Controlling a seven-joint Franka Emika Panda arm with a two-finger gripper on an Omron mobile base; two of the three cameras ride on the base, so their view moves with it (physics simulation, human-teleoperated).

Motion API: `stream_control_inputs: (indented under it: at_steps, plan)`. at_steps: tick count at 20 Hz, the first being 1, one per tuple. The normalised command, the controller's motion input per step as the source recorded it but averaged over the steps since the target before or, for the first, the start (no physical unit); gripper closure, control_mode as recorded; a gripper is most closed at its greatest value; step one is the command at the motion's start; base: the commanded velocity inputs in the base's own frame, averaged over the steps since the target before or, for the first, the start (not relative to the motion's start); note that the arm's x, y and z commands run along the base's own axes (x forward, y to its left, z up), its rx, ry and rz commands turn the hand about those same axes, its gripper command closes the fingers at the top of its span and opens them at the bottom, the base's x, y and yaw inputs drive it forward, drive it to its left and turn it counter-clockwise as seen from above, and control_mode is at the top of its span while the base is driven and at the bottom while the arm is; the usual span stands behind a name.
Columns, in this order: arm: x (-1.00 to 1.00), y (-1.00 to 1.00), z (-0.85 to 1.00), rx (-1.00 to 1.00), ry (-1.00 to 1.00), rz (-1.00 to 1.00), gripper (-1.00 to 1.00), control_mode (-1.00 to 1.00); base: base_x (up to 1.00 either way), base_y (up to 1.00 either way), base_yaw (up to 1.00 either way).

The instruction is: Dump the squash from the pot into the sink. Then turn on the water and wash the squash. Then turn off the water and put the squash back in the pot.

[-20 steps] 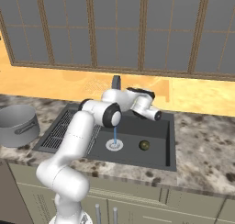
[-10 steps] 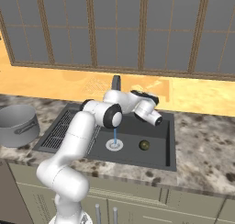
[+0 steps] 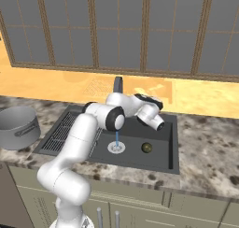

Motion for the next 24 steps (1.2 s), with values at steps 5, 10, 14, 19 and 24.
stream_control_inputs:
  at_steps: [5,10,14,19,24]
  plan:
    - [0.38,0.35,1.0,0.01,-0.1,0.0,-1.0,-1.0,0.0,0.0,0.0]
    - [0.45,0.45,1.0,0.01,-0.1,0.0,-1.0,-1.0,0.0,0.0,0.0]
    - [0.41,0.5,1.0,0.01,-0.09,0.0,-1.0,-1.0,0.0,0.0,0.0]
    - [0.32,0.49,1.0,0.01,-0.09,0.0,-1.0,-1.0,0.0,0.0,0.0]
    - [0.29,0.46,1.0,0.02,-0.12,0.0,-1.0,-1.0,0.0,0.0,0.0]
